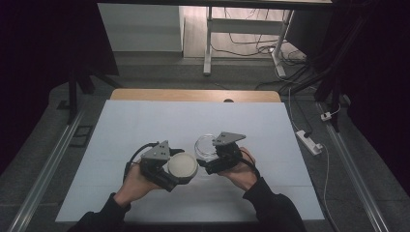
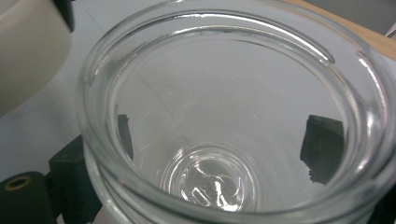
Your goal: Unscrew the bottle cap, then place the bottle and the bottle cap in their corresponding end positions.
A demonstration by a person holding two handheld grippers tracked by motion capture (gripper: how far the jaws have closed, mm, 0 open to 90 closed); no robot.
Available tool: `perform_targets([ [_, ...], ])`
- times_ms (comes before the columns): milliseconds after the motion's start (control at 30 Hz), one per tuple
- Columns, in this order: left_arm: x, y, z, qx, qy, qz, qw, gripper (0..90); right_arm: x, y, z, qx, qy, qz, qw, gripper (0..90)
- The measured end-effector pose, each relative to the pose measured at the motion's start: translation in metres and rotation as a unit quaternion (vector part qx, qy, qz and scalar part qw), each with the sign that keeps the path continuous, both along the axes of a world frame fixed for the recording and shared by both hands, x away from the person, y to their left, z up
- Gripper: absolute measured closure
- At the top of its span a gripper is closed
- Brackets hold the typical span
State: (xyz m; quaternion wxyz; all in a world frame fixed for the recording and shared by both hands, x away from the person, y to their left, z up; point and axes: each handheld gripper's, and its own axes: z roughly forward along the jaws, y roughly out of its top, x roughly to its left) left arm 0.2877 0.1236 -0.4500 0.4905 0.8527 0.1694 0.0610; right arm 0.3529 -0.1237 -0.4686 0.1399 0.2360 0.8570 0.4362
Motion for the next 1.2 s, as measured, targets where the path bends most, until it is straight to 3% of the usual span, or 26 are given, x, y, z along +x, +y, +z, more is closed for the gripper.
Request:
perform_targets([
  [533, 0.001, -0.013, -0.017, 0.01, -0.003, -0.008, 0.9999, 7.9, 0.02, 0.006, -0.002, 0.006, 0.005, -0.013, 0.9999, 6.7],
  [1200, 0.007, -0.034, -0.048, 0.023, 0.001, -0.007, 0.9997, 7.9, 0.049, 0.02, -0.007, 0.008, 0.006, -0.032, 0.9994, 6.7],
])
